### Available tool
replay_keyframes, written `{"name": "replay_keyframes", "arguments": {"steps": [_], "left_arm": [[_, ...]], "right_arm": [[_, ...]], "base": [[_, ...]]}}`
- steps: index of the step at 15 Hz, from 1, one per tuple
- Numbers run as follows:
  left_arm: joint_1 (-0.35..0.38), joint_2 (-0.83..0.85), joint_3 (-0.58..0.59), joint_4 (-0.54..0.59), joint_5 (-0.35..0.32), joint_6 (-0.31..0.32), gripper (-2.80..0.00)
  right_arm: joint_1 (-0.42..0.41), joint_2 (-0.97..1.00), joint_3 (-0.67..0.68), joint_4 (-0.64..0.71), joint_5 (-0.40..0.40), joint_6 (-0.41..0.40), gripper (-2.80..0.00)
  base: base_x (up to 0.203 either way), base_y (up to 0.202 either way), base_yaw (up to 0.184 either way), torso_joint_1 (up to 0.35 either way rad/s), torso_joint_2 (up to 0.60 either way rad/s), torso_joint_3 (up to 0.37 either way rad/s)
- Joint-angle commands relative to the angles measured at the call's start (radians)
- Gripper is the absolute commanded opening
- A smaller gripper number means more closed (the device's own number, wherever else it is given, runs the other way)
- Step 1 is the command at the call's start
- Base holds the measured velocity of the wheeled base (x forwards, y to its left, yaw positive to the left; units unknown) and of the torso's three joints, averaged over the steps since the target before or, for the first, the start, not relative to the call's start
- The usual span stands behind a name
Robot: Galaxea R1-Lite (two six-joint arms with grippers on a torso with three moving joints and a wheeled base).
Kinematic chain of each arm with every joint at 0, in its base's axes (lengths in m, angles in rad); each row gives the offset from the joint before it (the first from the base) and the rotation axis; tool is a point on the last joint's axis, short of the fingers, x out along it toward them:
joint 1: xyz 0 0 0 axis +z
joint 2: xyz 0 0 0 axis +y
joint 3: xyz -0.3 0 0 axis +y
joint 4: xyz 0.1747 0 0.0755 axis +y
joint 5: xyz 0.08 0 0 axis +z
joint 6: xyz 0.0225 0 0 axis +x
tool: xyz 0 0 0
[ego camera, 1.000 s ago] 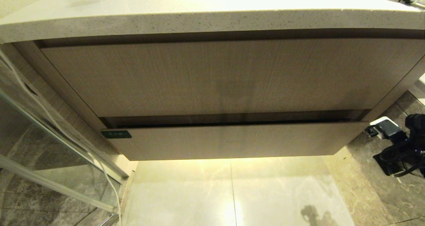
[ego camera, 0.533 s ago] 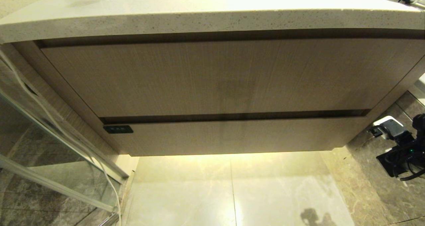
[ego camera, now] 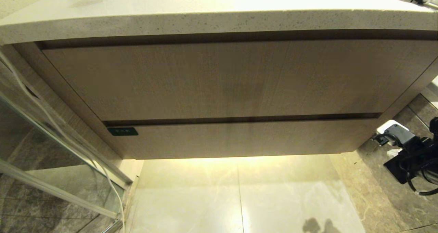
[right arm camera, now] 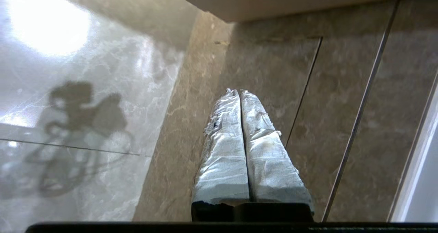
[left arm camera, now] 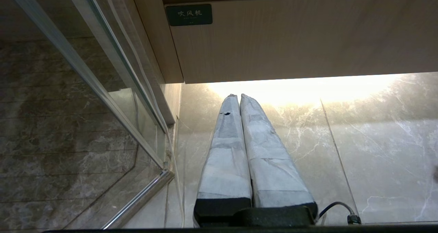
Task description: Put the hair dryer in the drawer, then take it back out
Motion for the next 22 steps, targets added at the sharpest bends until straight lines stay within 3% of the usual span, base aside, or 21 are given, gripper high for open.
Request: {"name": "replay_keyframes", "arguments": {"steps": [1,5,8,11,13,14,17,19,22], "left_arm": [[0.000,0.000,0.000,0.000,0.000,0.000,-2.80],[0.000,0.000,0.000,0.000,0.000,0.000,-2.80],[0.000,0.000,0.000,0.000,0.000,0.000,-2.80],[0.000,0.000,0.000,0.000,0.000,0.000,-2.80],[0.000,0.000,0.000,0.000,0.000,0.000,-2.80],[0.000,0.000,0.000,0.000,0.000,0.000,-2.80],[0.000,0.000,0.000,0.000,0.000,-0.003,-2.80],[0.000,0.000,0.000,0.000,0.000,-0.003,-2.80],[0.000,0.000,0.000,0.000,0.000,-0.003,-2.80]], "right_arm": [[0.011,-0.121,0.040,0.004,0.003,-0.009,-2.80],[0.015,-0.438,0.170,0.089,-0.003,-0.004,-2.80],[0.018,-0.771,0.263,0.241,0.002,0.070,-2.80],[0.052,-1.101,0.329,0.461,0.075,0.241,-2.80],[0.085,-1.287,0.377,0.575,0.153,0.440,-2.80],[0.098,-1.348,0.400,0.606,0.177,0.496,-2.80],[0.118,-1.520,0.448,0.632,0.215,0.569,-2.80],[0.121,-1.541,0.496,0.503,0.221,0.605,-2.80],[0.123,-1.540,0.496,0.577,0.218,0.735,-2.80]], "base": [[0.000,0.000,0.000,0.000,0.00,0.000],[0.000,0.000,0.000,0.000,0.00,0.000],[0.000,0.000,0.000,0.000,0.00,0.000],[0.000,0.000,0.000,0.000,0.00,0.000],[0.000,0.000,0.000,0.000,0.00,0.000],[0.000,0.000,0.000,0.000,0.00,0.000],[0.000,0.000,0.000,0.000,0.00,0.000],[0.000,0.000,0.000,0.000,0.00,0.000],[0.000,0.000,0.000,0.000,0.00,0.000]]}}
